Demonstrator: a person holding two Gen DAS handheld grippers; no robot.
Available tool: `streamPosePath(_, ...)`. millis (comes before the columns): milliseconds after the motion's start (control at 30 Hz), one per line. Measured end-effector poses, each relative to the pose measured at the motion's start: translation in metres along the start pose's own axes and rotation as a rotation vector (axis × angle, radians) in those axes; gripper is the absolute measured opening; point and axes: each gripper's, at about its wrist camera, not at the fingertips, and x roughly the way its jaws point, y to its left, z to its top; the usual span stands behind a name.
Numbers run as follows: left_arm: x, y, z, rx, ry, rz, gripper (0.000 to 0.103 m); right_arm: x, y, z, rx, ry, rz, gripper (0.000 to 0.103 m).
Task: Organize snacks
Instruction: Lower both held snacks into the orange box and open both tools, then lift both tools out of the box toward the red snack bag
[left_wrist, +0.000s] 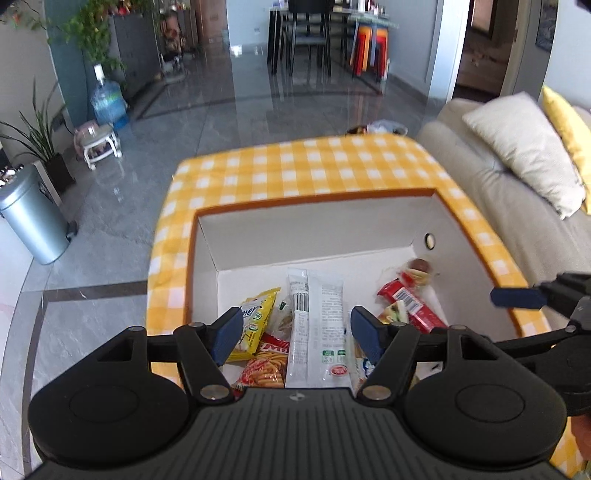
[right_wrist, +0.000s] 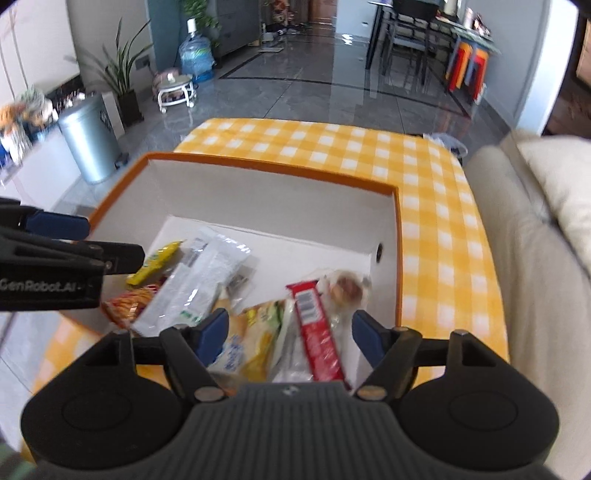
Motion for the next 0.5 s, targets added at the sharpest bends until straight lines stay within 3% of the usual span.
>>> streamPosePath(233, -0.038, -0.004, -0.023, -0.029, -0.047, -0.025, 0.080, -0.037, 0.003, -0.024, 0.071, -0.031, 0.045, 0.076)
streamPosePath(500, -0.057, -0.013, -0.060, -0.057, -0.009, -0.061, 0.081, -0.070, 0.004, -0.060, 0.146, -0.032, 0.062, 0.077)
